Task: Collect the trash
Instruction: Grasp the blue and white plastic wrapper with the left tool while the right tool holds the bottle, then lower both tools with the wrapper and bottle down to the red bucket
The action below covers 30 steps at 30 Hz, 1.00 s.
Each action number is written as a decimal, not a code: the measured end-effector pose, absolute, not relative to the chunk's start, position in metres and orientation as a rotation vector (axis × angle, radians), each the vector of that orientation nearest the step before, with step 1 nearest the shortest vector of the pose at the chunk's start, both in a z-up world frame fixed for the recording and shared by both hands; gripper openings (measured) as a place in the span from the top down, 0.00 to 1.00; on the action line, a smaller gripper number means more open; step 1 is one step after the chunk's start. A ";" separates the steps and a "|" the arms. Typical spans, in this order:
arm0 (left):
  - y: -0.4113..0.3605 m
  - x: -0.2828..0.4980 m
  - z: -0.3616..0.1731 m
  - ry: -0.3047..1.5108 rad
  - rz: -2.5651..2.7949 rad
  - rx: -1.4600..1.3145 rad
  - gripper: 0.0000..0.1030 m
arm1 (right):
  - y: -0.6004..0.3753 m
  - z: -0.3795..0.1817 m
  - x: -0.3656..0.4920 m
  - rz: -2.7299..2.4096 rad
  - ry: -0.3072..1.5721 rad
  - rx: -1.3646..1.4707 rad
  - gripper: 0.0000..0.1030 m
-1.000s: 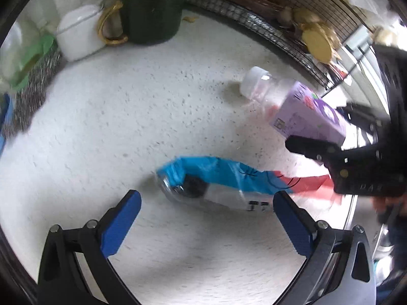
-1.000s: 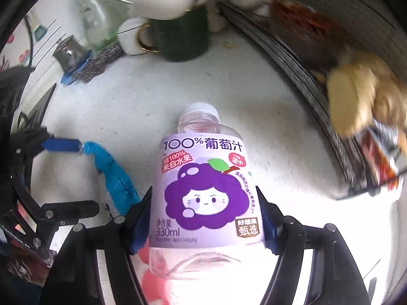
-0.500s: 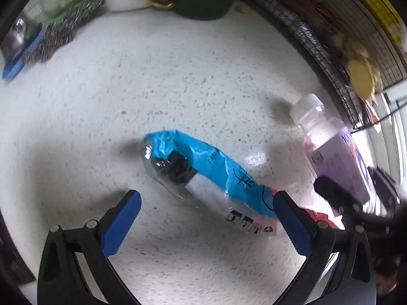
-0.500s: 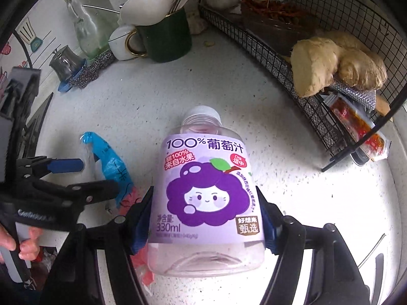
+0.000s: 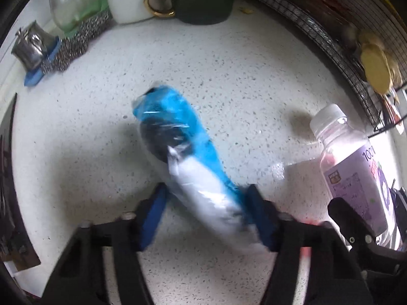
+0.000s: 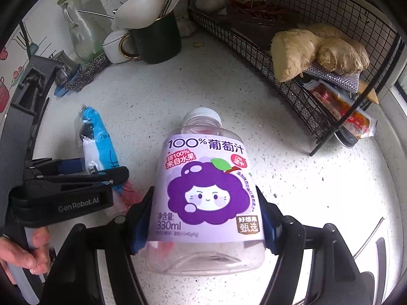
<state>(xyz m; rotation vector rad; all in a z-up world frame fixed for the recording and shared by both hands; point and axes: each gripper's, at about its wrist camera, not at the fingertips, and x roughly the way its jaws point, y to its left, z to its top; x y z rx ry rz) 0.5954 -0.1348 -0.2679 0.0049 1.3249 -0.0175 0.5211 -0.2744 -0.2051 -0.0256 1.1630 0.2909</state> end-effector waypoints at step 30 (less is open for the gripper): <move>-0.093 0.443 -0.139 1.104 -0.308 -0.057 0.88 | -0.251 -0.128 0.424 0.294 1.006 -0.065 0.36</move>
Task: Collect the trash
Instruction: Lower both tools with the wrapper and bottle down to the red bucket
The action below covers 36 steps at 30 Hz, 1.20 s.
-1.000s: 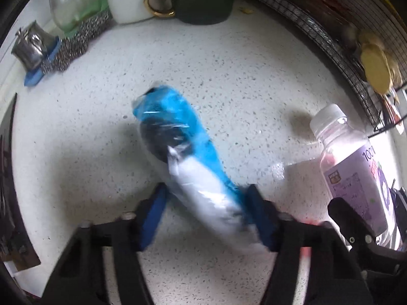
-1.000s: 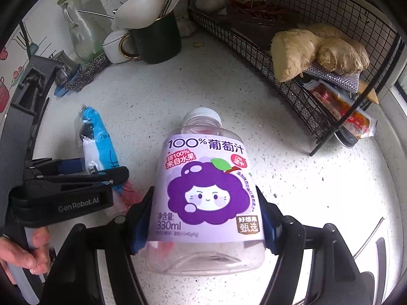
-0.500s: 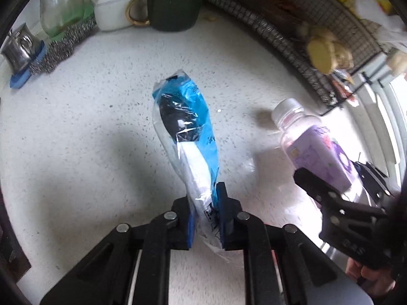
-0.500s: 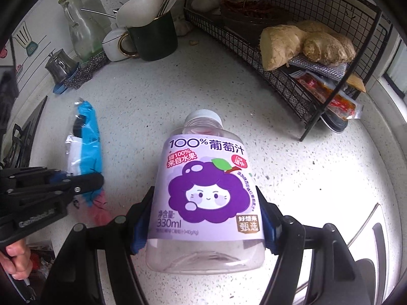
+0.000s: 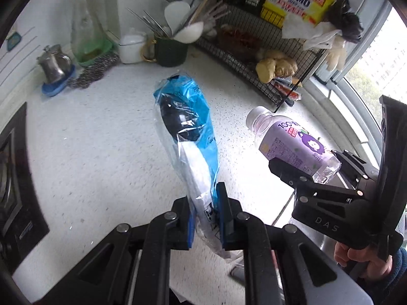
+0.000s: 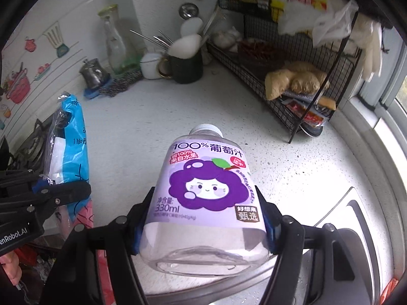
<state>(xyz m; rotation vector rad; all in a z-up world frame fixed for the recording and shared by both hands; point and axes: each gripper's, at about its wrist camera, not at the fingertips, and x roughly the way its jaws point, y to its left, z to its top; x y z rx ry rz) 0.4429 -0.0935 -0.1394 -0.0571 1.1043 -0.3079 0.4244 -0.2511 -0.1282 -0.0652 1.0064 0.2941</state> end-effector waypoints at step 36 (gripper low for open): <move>0.093 0.131 -0.172 1.178 -0.243 -0.084 0.88 | -0.094 -0.139 0.122 0.375 1.007 -0.117 0.36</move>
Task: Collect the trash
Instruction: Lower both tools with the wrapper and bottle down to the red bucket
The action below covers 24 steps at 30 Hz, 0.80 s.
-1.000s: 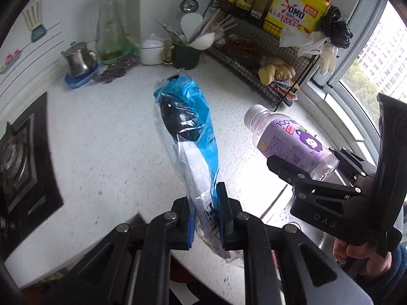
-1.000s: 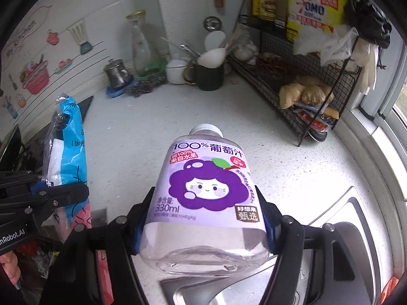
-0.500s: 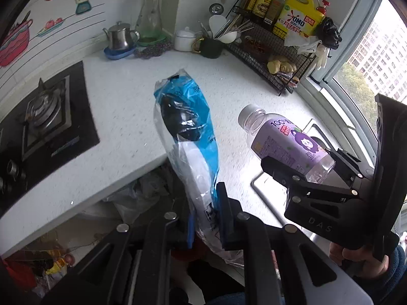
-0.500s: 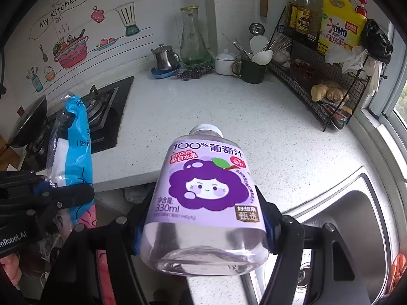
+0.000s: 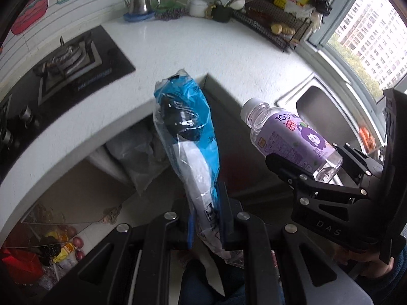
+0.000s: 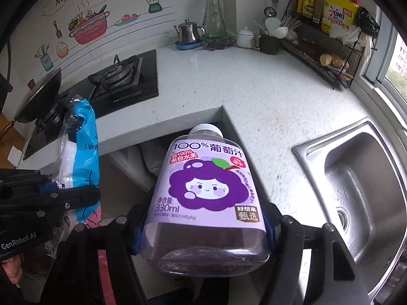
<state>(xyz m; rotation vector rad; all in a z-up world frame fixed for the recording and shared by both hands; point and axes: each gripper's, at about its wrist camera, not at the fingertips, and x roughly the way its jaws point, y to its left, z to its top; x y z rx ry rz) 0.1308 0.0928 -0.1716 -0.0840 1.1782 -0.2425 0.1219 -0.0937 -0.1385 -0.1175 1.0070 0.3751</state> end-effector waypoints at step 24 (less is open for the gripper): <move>0.070 0.140 -0.459 1.446 -0.380 -0.047 0.87 | -0.117 -0.374 0.109 0.153 1.206 -0.100 0.36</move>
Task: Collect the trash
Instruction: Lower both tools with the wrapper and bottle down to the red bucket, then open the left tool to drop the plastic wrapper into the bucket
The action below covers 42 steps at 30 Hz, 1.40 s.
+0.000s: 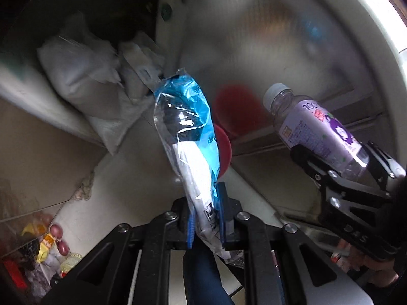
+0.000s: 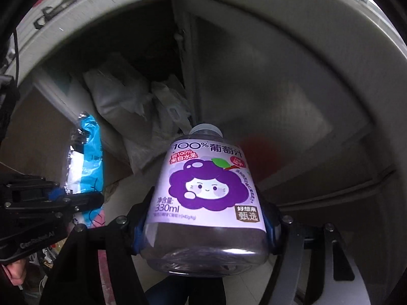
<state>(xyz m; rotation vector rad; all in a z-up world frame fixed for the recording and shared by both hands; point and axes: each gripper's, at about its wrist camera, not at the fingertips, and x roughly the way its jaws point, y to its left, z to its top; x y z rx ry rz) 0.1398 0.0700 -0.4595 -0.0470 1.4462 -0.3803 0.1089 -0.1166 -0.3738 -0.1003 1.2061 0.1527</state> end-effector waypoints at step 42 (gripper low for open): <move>0.095 0.156 -0.528 1.432 -0.322 0.037 0.00 | -0.120 -0.487 0.138 0.226 1.330 -0.157 0.36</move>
